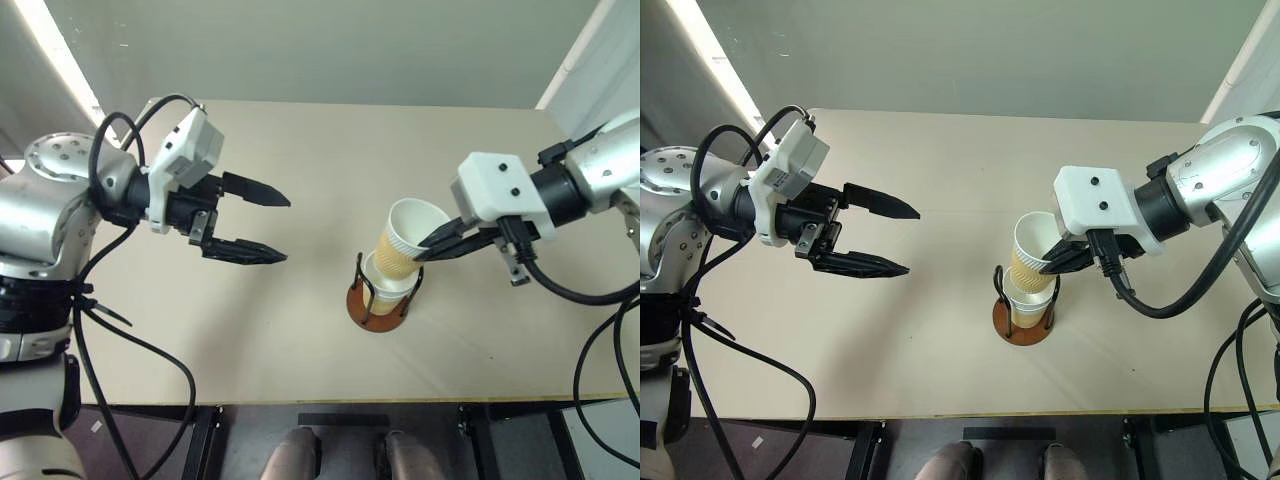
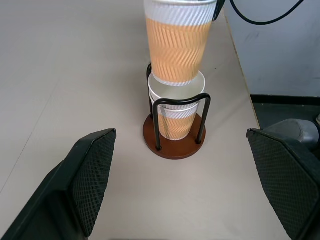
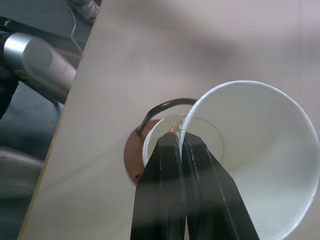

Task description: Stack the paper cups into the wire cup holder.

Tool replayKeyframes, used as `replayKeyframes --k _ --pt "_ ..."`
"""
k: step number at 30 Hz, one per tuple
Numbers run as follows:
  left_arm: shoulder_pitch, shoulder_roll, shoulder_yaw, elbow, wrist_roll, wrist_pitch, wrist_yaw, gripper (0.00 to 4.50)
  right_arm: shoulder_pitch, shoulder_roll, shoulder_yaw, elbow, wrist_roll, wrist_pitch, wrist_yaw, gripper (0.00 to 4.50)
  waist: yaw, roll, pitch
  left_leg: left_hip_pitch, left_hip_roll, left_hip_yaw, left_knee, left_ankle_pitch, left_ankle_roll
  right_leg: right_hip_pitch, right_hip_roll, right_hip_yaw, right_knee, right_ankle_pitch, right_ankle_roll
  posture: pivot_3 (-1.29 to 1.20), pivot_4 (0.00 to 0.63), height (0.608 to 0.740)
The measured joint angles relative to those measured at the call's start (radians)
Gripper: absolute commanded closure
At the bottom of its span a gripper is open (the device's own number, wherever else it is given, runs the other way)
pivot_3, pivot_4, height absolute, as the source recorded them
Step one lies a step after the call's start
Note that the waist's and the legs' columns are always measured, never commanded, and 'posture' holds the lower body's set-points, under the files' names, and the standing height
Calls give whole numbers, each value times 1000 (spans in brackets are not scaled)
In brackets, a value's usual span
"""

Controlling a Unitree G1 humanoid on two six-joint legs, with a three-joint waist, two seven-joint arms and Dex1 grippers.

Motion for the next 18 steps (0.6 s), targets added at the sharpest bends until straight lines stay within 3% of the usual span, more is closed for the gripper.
replayKeyframes --k 6,9,18 --pt "0 0 0 -1 0 0 4 0 45 12 18 -25 -36 -28 -11 4458 0 0 0 0 0 0 0 0 0 0 0 0 0 0 0 0 150 740" --pt "1 0 0 -5 0 0 5 0 54 23 40 -34 -47 -31 -18 3878 0 0 0 0 0 0 0 0 0 0 0 0 0 0 0 0 150 740" --pt "30 -2 0 -16 0 0 38 0 -13 117 12 59 -48 6 -121 739 -1 0 0 0 0 0 0 0 0 -1 0 0 -1 0 0 0 150 740"
